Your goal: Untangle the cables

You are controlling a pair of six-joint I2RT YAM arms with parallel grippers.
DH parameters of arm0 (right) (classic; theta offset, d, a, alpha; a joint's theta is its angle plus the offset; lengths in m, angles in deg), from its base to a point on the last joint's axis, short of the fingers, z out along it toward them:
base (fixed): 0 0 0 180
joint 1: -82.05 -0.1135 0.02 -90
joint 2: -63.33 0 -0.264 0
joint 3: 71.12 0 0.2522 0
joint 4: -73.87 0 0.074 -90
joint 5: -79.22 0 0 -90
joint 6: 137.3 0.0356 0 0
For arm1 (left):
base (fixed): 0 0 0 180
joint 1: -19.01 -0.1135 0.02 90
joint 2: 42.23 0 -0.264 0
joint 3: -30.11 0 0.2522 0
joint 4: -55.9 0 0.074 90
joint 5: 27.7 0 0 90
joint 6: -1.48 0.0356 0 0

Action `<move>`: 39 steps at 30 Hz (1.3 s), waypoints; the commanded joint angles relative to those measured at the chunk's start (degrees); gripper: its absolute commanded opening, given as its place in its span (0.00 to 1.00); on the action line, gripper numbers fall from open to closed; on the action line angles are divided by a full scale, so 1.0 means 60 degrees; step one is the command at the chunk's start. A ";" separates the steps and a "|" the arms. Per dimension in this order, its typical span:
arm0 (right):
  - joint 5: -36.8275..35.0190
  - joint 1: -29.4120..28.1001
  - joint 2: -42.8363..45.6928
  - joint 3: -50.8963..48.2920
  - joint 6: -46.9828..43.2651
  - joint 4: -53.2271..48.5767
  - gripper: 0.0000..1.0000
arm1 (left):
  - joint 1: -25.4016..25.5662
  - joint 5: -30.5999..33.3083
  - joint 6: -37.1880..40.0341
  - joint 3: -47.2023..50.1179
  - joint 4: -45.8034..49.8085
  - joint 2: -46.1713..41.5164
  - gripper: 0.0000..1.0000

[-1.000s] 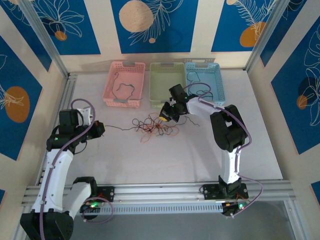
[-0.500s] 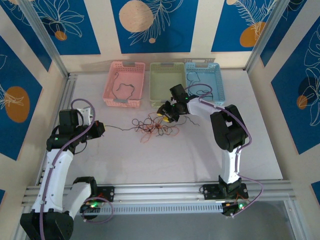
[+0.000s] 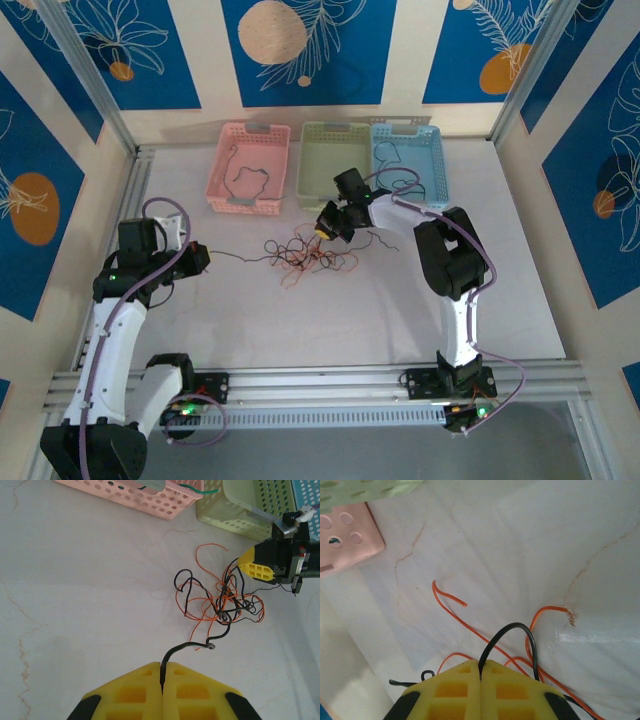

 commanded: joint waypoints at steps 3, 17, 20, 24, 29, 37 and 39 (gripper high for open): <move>-0.0276 -0.0059 0.0591 -0.0424 -0.0137 -0.0038 0.00 | -0.0066 -0.0199 -0.0019 0.0007 -0.0024 -0.0101 0.00; 0.0350 0.0728 0.3581 -0.3290 -0.1027 0.3201 0.00 | -0.0066 -0.0059 -0.0026 -0.0007 0.0013 -0.0142 0.00; 0.0766 0.1363 0.4438 -0.3996 -0.1643 0.3366 0.00 | -0.0066 -0.0059 -0.0023 -0.0007 0.0018 -0.0142 0.00; 0.1106 0.2471 0.5832 -0.5043 -0.2668 0.3310 0.00 | -0.0070 -0.0052 -0.0031 -0.0007 0.0027 -0.0164 0.00; 0.1106 0.4614 0.7545 -0.6343 -0.3362 0.2600 0.00 | -0.0066 0.0071 -0.0025 -0.0018 0.0042 -0.0266 0.00; 0.0415 0.7965 0.8753 -0.7557 -0.2857 0.1186 0.00 | -0.0068 0.0207 -0.0019 -0.0037 0.0085 -0.0281 0.00; -0.0383 0.8086 0.9006 -0.7527 -0.2892 0.0775 0.00 | -0.0078 0.0282 -0.0012 -0.0048 0.0112 -0.0288 0.00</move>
